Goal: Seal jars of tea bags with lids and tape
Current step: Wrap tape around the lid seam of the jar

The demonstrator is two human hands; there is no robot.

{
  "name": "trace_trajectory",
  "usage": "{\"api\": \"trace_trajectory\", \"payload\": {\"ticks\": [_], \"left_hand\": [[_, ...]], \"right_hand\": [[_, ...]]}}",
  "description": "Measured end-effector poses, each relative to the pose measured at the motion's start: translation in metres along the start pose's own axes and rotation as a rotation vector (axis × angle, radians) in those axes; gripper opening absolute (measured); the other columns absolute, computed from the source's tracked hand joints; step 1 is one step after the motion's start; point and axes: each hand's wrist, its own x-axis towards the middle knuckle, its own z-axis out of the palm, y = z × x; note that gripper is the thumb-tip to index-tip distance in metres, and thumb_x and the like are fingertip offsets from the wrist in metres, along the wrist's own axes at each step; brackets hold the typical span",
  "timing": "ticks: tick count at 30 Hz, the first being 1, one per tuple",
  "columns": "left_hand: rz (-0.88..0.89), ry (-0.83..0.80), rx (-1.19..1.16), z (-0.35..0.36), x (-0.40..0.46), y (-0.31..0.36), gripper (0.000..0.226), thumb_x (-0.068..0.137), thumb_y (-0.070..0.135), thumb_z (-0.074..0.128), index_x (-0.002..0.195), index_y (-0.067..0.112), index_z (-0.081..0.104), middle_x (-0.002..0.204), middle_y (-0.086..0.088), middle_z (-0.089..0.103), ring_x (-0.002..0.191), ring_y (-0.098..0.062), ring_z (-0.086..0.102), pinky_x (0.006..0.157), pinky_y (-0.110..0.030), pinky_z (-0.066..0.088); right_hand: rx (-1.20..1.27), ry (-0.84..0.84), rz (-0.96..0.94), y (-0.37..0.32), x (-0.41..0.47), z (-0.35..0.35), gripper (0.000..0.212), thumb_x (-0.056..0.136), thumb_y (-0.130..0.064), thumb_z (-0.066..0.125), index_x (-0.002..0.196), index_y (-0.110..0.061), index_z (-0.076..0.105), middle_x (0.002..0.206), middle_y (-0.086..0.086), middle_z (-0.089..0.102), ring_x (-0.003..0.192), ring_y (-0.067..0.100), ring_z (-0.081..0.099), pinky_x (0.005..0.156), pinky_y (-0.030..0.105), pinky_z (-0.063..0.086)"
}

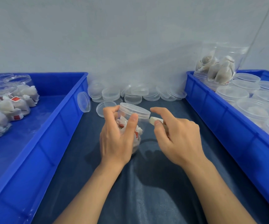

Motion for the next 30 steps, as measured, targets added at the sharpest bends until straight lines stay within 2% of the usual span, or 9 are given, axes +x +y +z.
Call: {"api": "trace_trajectory", "payload": {"ticks": [2, 5, 9, 12, 15, 19, 23, 26, 30], "left_hand": [[-0.008, -0.005, 0.007, 0.001, 0.000, 0.001, 0.040, 0.092, 0.070, 0.054, 0.119, 0.044, 0.040, 0.116, 0.005, 0.071, 0.109, -0.012, 0.066, 0.091, -0.044, 0.054], [-0.018, -0.007, 0.010, 0.001, 0.001, 0.003, 0.044, 0.091, 0.072, 0.054, 0.119, 0.041, 0.040, 0.120, 0.003, 0.071, 0.114, -0.014, 0.066, 0.094, -0.046, 0.054], [-0.030, -0.011, -0.028, 0.000, 0.001, 0.004, 0.041, 0.092, 0.069, 0.056, 0.117, 0.040, 0.041, 0.114, 0.007, 0.071, 0.109, -0.011, 0.067, 0.091, -0.047, 0.055], [-0.041, -0.015, -0.061, -0.001, 0.001, 0.006, 0.036, 0.092, 0.067, 0.057, 0.113, 0.042, 0.043, 0.102, 0.020, 0.070, 0.099, -0.002, 0.068, 0.084, -0.036, 0.055], [-0.063, -0.035, -0.099, 0.000, 0.003, 0.007, 0.034, 0.092, 0.067, 0.058, 0.110, 0.041, 0.045, 0.103, 0.027, 0.068, 0.093, -0.003, 0.069, 0.077, -0.023, 0.052], [-0.087, -0.052, -0.132, -0.001, 0.004, 0.007, 0.035, 0.090, 0.068, 0.058, 0.109, 0.041, 0.047, 0.094, 0.011, 0.072, 0.091, -0.005, 0.069, 0.075, -0.020, 0.050], [-0.114, -0.074, -0.180, 0.000, 0.006, 0.009, 0.030, 0.089, 0.069, 0.057, 0.103, 0.044, 0.048, 0.085, 0.006, 0.074, 0.081, -0.006, 0.070, 0.069, -0.016, 0.049], [-0.137, -0.090, -0.209, 0.000, 0.006, 0.009, 0.028, 0.088, 0.070, 0.055, 0.100, 0.045, 0.048, 0.085, 0.006, 0.075, 0.075, -0.009, 0.070, 0.065, -0.019, 0.051], [-0.165, -0.132, -0.196, -0.002, 0.009, 0.005, 0.033, 0.085, 0.076, 0.052, 0.102, 0.048, 0.047, 0.093, 0.001, 0.077, 0.087, -0.013, 0.073, 0.079, -0.035, 0.055]], "right_hand": [[-0.045, 0.010, 0.016, 0.002, 0.001, 0.000, 0.049, 0.095, -0.041, 0.032, 0.128, -0.029, 0.065, 0.049, -0.016, 0.035, 0.051, 0.018, 0.046, 0.053, 0.031, 0.035], [-0.094, 0.008, 0.056, 0.005, 0.002, 0.003, 0.043, 0.095, -0.041, 0.037, 0.126, -0.030, 0.066, 0.051, -0.009, 0.048, 0.053, 0.023, 0.053, 0.054, 0.032, 0.035], [-0.090, 0.014, 0.045, 0.007, 0.002, 0.005, 0.036, 0.096, -0.040, 0.044, 0.120, -0.028, 0.068, 0.051, -0.008, 0.049, 0.053, 0.022, 0.055, 0.054, 0.030, 0.036], [-0.087, 0.040, 0.033, 0.008, 0.002, 0.006, 0.032, 0.097, -0.041, 0.046, 0.116, -0.029, 0.069, 0.051, -0.009, 0.048, 0.052, 0.021, 0.054, 0.053, 0.029, 0.031], [-0.098, 0.054, 0.032, 0.009, 0.002, 0.008, 0.034, 0.097, -0.044, 0.042, 0.114, -0.031, 0.068, 0.053, -0.012, 0.042, 0.053, 0.021, 0.053, 0.053, 0.029, 0.029], [-0.107, 0.061, 0.030, 0.008, 0.002, 0.010, 0.038, 0.098, -0.049, 0.036, 0.113, -0.033, 0.067, 0.053, -0.012, 0.039, 0.053, 0.021, 0.053, 0.052, 0.028, 0.032], [-0.113, 0.062, 0.036, 0.006, 0.003, 0.012, 0.034, 0.099, -0.048, 0.040, 0.115, -0.033, 0.066, 0.054, -0.012, 0.041, 0.055, 0.023, 0.056, 0.052, 0.029, 0.035], [-0.104, 0.044, 0.048, 0.003, 0.002, 0.013, 0.036, 0.100, -0.049, 0.039, 0.120, -0.033, 0.064, 0.057, -0.012, 0.048, 0.060, 0.025, 0.062, 0.056, 0.034, 0.045], [-0.105, 0.080, 0.041, 0.001, 0.000, 0.012, 0.033, 0.100, -0.047, 0.043, 0.116, -0.031, 0.066, 0.057, -0.013, 0.048, 0.058, 0.026, 0.062, 0.055, 0.033, 0.045]]}}
